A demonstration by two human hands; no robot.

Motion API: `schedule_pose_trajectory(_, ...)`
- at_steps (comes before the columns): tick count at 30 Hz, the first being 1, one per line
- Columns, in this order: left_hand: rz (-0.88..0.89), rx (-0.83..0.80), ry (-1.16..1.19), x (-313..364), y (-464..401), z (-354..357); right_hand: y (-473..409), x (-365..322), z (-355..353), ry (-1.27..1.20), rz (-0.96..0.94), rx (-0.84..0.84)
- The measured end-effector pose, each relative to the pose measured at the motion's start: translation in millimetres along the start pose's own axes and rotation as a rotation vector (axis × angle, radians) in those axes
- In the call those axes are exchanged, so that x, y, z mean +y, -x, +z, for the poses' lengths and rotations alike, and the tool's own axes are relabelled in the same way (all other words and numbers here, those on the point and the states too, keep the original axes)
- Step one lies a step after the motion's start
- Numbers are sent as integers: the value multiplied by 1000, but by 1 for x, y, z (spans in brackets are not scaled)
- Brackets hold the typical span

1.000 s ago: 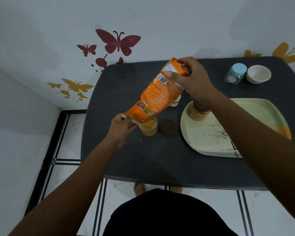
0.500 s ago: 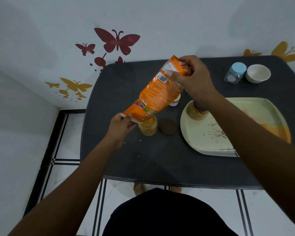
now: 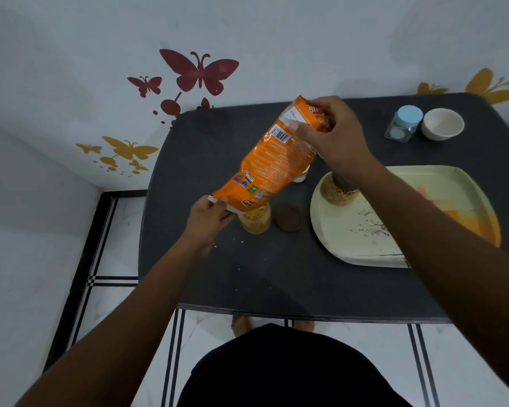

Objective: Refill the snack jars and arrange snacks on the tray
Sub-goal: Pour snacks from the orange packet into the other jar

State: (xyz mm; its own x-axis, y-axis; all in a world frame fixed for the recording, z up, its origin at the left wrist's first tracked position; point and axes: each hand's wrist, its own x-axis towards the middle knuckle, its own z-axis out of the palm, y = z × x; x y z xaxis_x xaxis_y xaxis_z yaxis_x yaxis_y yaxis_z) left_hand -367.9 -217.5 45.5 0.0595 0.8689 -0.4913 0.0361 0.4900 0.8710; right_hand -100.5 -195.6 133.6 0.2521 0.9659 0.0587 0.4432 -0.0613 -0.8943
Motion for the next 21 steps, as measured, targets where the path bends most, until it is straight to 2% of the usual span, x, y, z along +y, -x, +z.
schedule_pose_trajectory(5, 17, -8, -16, 4, -1, 2, 1, -1, -3, -20, 8, 61)
schedule_pose_trajectory(21, 21, 5, -13, 7, -4, 5, 11, -2, -7, -19, -22, 80)
